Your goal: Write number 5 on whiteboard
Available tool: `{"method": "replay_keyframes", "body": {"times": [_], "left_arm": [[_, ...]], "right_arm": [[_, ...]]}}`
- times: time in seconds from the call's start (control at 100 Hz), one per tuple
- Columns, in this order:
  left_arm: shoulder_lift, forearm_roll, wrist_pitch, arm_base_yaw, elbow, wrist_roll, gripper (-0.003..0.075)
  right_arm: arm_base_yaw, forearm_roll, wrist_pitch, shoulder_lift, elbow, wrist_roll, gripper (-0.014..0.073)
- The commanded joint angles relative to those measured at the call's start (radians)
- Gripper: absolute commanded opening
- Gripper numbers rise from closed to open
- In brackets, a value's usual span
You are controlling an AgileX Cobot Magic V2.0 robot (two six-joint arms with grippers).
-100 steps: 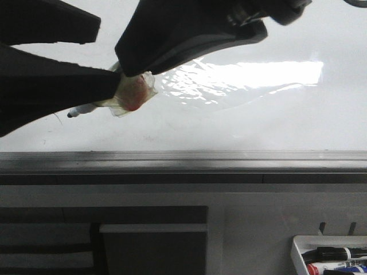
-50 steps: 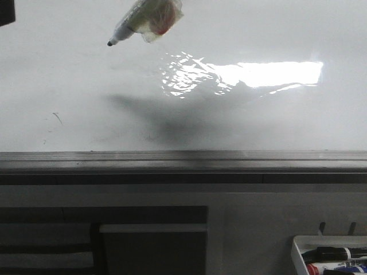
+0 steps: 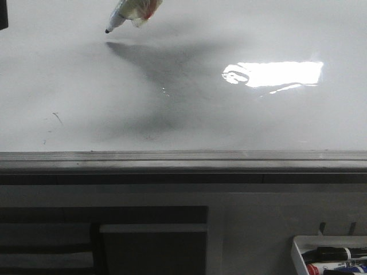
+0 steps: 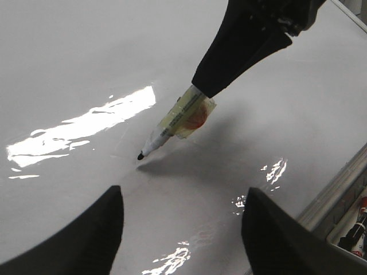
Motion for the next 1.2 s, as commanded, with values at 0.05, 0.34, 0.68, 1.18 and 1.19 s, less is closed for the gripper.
{"method": "replay_keyframes", "body": {"times": [0.05,0.34,0.68,1.18,1.19], "left_arm": [[-0.004,-0.025,-0.064,0.003,-0.025,-0.011,0.0417],[-0.004,-0.025,-0.066,0.003,-0.025,-0.011,0.0417],[-0.004,-0.025,-0.07,0.003,-0.025,-0.011,0.0417],[-0.004,-0.025,-0.07,0.003,-0.025,-0.011,0.0417],[-0.004,-0.025,-0.07,0.003,-0.025,-0.011,0.0417]], "right_arm": [[-0.017,-0.01,0.006,-0.006,-0.012,-0.012,-0.0053],[-0.017,0.006,-0.032,-0.014,0.064,-0.006,-0.0053],[-0.024,0.04,0.026,-0.047,0.139,-0.004,-0.0053],[0.04,0.021,-0.077,-0.073,0.062,-0.006,-0.0053],[0.037,0.021,-0.077,-0.073,0.062,-0.006,-0.0053]]}}
